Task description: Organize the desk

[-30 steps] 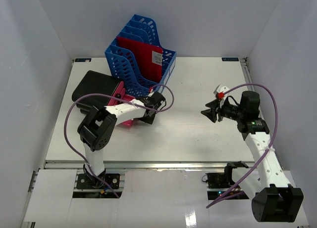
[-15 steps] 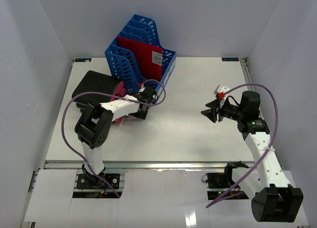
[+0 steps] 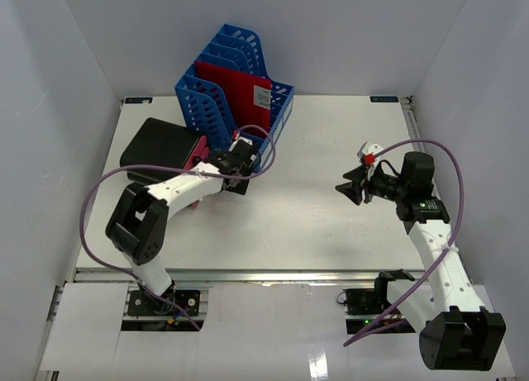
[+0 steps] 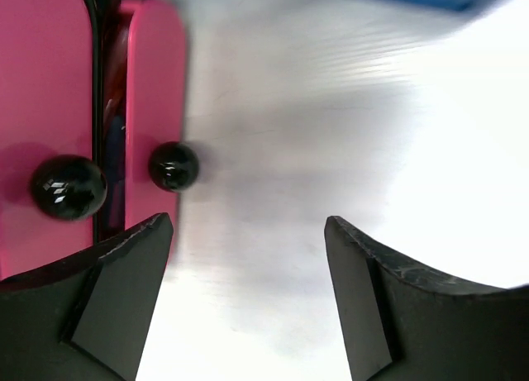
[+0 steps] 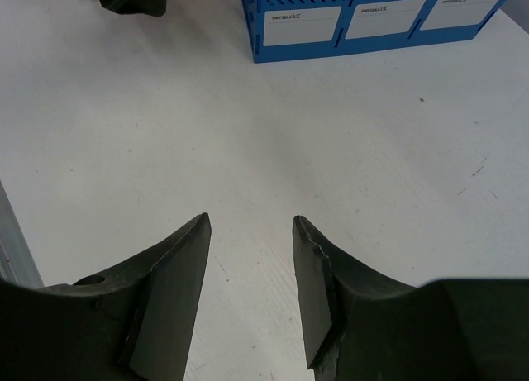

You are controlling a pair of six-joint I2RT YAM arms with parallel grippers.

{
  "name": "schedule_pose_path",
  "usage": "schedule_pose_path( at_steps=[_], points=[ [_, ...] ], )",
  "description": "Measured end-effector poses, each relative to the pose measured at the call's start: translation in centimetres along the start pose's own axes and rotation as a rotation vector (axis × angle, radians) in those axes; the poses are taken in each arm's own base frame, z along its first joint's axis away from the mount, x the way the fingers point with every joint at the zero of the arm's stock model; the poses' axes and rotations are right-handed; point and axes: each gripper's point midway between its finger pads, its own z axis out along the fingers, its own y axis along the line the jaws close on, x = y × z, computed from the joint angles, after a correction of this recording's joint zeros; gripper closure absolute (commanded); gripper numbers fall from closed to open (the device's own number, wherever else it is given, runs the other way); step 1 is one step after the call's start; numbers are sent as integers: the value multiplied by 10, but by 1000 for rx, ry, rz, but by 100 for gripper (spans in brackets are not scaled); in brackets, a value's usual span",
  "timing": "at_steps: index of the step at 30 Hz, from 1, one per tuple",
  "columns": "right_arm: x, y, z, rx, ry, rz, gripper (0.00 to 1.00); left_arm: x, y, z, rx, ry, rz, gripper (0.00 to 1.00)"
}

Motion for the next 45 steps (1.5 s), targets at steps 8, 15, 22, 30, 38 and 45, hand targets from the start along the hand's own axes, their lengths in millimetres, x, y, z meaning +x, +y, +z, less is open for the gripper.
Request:
schedule_pose_path(
  at_steps=[8,15,22,30,38,45],
  points=[
    [2,-1,1,0,5,7,49,-10,-18,-19,125,-84,-55,24],
    [3,-3,-1,9,7,11,49,34,-25,29,40,54,49,26],
    [4,-4,-1,12,7,13,49,32,-14,49,-36,51,82,24],
    [4,-5,-1,13,8,14,48,17,12,67,-141,27,45,22],
    [5,-5,-1,12,9,15,36,17,13,67,-128,30,43,20],
    [2,-1,-1,-8,-4,-13,9,30,-9,17,180,5,-13,5]
  ],
)
